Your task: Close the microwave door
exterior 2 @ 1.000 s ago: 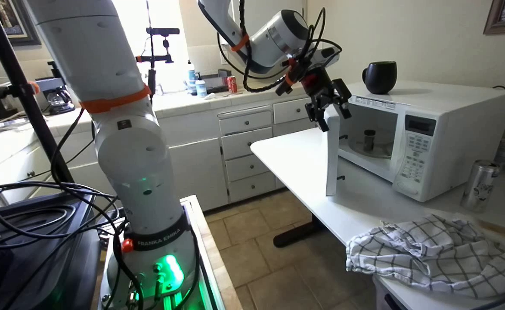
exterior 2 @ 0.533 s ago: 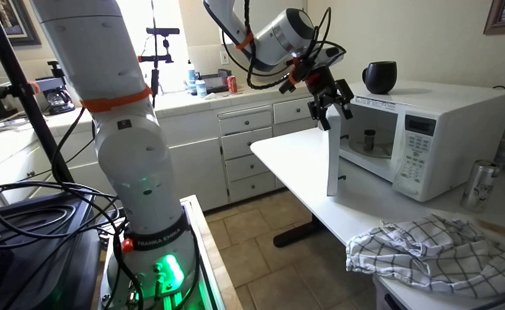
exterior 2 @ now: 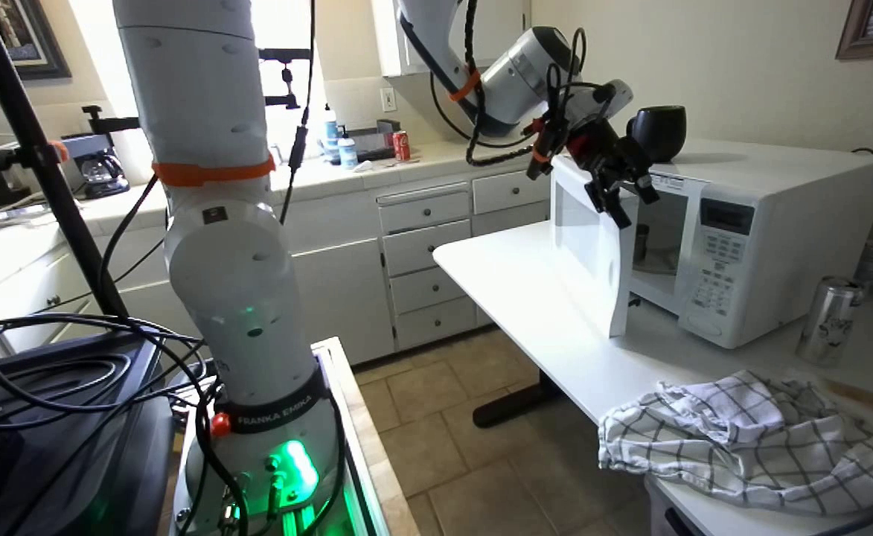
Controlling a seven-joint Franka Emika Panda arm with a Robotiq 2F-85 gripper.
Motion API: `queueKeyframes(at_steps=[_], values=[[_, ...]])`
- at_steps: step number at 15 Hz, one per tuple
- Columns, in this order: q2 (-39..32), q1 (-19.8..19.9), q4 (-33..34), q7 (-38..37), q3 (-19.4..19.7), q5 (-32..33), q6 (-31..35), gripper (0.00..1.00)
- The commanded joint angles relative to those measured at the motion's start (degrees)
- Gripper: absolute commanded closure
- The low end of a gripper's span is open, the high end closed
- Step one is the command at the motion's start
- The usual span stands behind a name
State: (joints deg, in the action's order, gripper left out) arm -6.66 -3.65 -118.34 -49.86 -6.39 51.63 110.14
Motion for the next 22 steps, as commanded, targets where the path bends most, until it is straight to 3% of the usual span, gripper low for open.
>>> queueKeyframes(at_steps=[1,4,6,10,14,19,22], values=[[-8.2,-1.8,9.5,-7.9,1.9,1.4,-7.0,0.00],[-6.4,-3.3,9.8,-4.6,0.7,-2.4,-9.2,0.00],[-3.7,-4.2,8.0,-4.7,-0.1,-2.5,-6.4,0.00],[-0.7,-3.6,4.5,-6.3,0.3,-1.6,9.0,0.00],[-0.4,-1.5,1.5,-5.6,1.7,-8.8,23.2,0.00],[-0.6,-3.0,0.5,-14.0,3.6,-2.4,23.5,0.00],[-1.9,-1.3,1.8,-14.4,4.2,-4.1,28.4,0.00]])
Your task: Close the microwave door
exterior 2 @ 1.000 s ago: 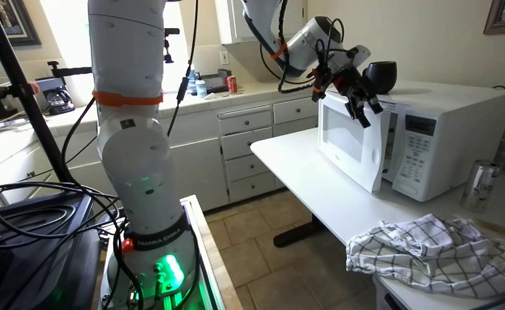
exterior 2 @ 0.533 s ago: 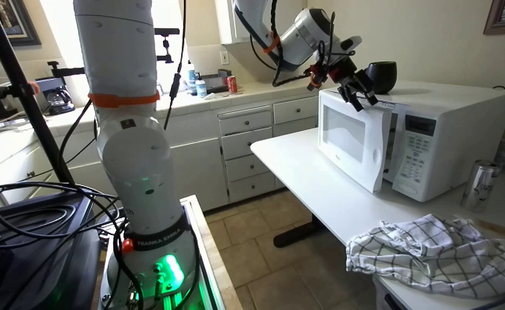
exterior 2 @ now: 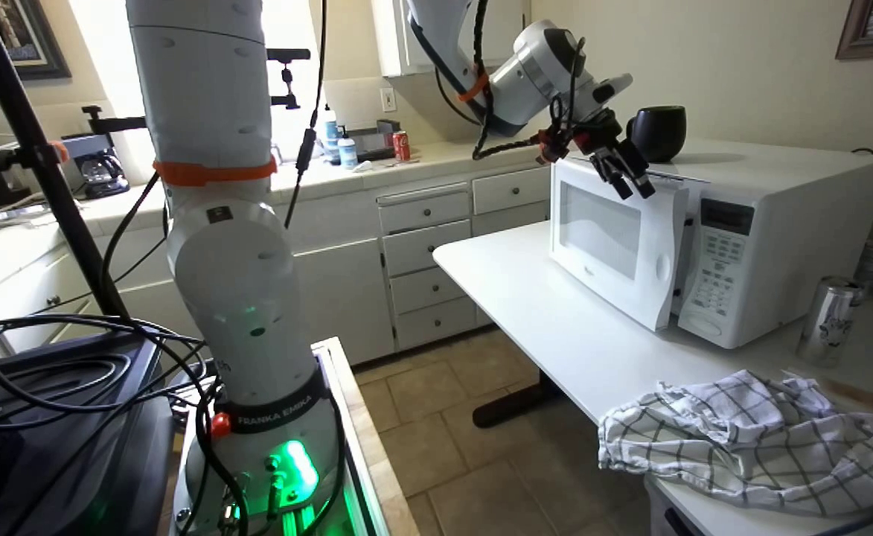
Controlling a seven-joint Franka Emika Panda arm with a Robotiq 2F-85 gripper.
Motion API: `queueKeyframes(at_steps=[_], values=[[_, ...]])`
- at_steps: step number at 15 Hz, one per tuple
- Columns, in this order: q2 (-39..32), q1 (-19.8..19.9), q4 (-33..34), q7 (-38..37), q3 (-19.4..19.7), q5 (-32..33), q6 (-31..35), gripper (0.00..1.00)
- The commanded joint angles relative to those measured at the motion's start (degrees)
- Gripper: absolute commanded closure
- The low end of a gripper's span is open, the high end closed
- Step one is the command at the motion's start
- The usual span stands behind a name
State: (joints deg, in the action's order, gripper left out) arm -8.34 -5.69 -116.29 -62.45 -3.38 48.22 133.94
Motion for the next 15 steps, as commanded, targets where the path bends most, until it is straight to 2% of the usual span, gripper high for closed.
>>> queueKeyframes(at_steps=[1,5,7,8,9,15], values=[[-0.7,1.6,-0.1,-0.9,1.6,-3.1,7.3,0.00],[-2.4,3.6,-1.1,2.7,3.4,-10.6,16.1,0.00],[-3.4,4.5,-1.8,7.6,4.6,-12.5,22.3,0.00],[-3.7,4.8,-2.0,12.1,4.6,-14.8,22.0,0.00],[-3.0,4.3,-1.4,7.0,4.2,-11.2,19.9,0.00],[-3.4,4.6,-1.6,10.4,3.5,-12.2,22.0,0.00]])
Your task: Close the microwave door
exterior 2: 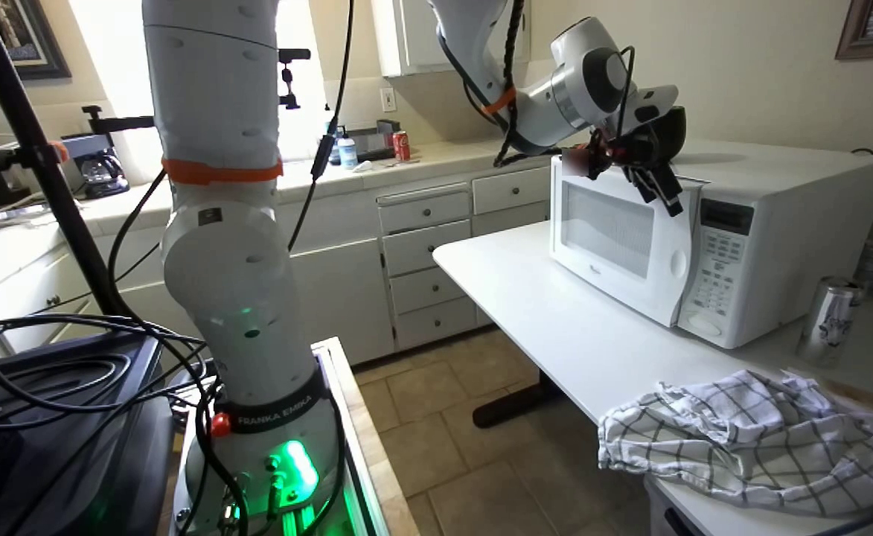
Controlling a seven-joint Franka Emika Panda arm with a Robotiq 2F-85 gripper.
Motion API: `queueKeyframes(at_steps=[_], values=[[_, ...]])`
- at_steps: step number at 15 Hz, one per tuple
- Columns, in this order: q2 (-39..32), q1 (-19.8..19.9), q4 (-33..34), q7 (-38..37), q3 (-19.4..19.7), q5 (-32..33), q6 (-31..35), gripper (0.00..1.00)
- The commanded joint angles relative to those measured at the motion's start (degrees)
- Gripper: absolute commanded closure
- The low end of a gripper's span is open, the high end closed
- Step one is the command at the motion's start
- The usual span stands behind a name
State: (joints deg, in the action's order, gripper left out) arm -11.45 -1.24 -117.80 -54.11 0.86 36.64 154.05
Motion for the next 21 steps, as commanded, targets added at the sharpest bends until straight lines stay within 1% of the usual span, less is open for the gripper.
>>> queueKeyframes(at_steps=[1,3,5,7,10,14,16,18,19,20,21], values=[[-0.3,0.1,-0.1,3.0,-0.8,-0.3,2.5,0.00],[-0.6,1.0,-0.7,7.1,-1.7,-2.0,8.0,0.00],[-0.9,1.5,-1.0,9.6,-2.0,-2.9,10.0,0.00],[-1.6,1.8,-1.2,10.5,-1.8,-2.6,11.9,0.00],[-3.6,2.0,-0.8,10.3,-0.3,1.1,17.8,0.00],[-6.3,0.5,2.2,8.4,4.5,9.1,22.4,0.00],[-7.9,0.3,4.1,8.2,6.2,10.8,24.1,0.00],[-8.8,0.0,5.1,8.2,7.0,11.2,25.0,0.00],[-8.5,0.1,4.8,8.6,6.3,9.9,24.0,0.00],[-7.6,1.1,3.2,10.4,4.1,7.8,22.6,0.00],[-5.2,2.7,-0.2,12.9,0.3,4.1,20.2,0.00]])
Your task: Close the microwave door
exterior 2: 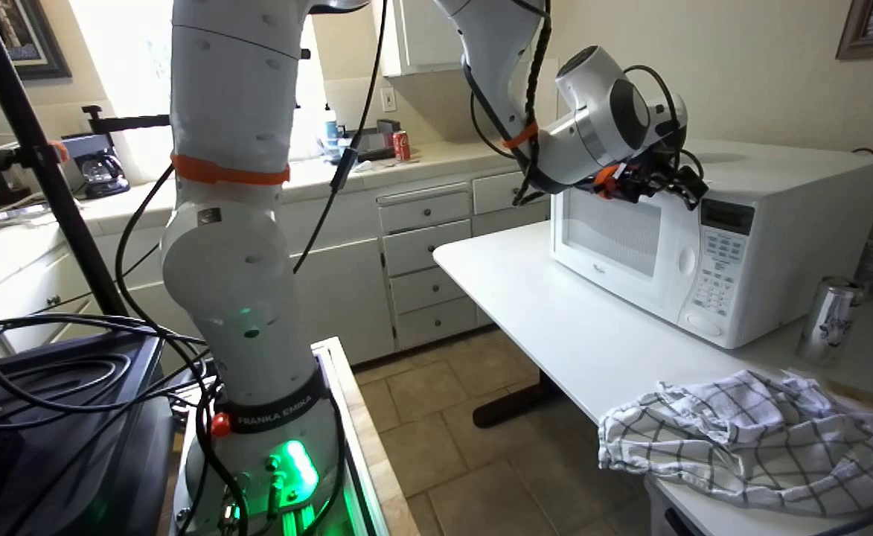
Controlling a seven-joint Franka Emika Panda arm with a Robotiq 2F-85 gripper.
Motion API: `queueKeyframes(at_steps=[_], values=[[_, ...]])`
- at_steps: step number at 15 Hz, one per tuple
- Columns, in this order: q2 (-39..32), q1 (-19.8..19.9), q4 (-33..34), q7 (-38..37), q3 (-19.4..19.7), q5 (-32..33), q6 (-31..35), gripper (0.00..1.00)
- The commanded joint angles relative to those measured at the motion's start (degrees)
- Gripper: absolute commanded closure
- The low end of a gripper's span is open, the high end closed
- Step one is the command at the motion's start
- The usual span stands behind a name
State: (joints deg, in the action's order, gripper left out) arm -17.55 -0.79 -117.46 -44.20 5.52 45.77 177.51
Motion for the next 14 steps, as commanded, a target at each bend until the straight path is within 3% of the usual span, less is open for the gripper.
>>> queueKeyframes(at_steps=[1,6,9,12,13,14], values=[[2.9,2.1,-2.5,3.4,-5.5,-6.0,-4.9,0.00],[13.8,2.8,-12.1,11.1,-11.6,-12.4,-13.4,0.00],[19.2,1.7,-15.2,14.5,-11.8,-10.6,-19.7,0.00],[23.5,1.9,-18.0,15.8,-11.2,-6.0,-15.4,0.00],[19.5,1.6,-14.6,15.1,-11.5,-8.2,-17.3,0.00],[20.9,1.7,-15.4,15.1,-11.5,-7.4,-16.8,0.00]])
